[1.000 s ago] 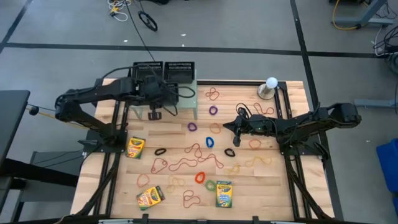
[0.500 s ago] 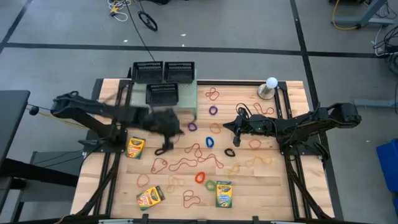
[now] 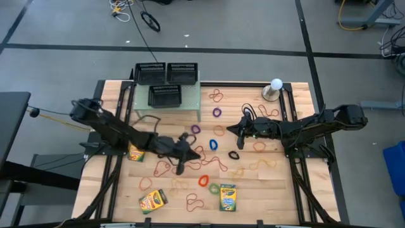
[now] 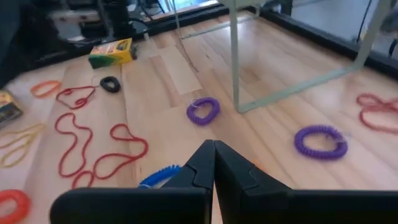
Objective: Pick & Place Office Desk Supplies
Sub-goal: Put the black spring keychain into the top right black bin on the shelf
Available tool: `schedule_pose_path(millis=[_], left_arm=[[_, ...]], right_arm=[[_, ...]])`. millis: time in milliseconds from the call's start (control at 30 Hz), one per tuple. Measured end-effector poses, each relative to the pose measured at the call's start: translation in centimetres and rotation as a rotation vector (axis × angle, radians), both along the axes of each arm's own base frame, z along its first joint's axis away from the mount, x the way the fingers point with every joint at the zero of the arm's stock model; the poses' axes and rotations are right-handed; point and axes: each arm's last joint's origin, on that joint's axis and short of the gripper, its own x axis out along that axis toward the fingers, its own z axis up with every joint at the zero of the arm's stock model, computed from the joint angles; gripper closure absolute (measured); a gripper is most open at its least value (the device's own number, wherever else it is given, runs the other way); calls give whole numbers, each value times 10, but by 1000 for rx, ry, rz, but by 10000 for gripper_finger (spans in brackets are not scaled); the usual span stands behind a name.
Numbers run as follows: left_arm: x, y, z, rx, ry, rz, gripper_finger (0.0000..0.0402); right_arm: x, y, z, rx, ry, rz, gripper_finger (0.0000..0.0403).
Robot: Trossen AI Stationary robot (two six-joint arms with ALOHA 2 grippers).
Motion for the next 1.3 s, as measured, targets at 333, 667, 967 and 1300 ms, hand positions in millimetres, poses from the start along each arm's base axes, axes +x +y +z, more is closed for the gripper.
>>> schedule_pose_path(millis=[333,667,967,1300], left_arm=[[21,-2,-58,67,-53,231,389],[33,-2,-84,136,-29,254,384],[37,-1,-83,170,-36,246,384],[37,0,-84,176,-28,246,384]], right_arm=[[6,34,8,50,265,-97,391],[-14,78,8,261,514,-193,323],[-2,92,-15,279,622,-240,274],[16,96,-40,296,616,-259,310]])
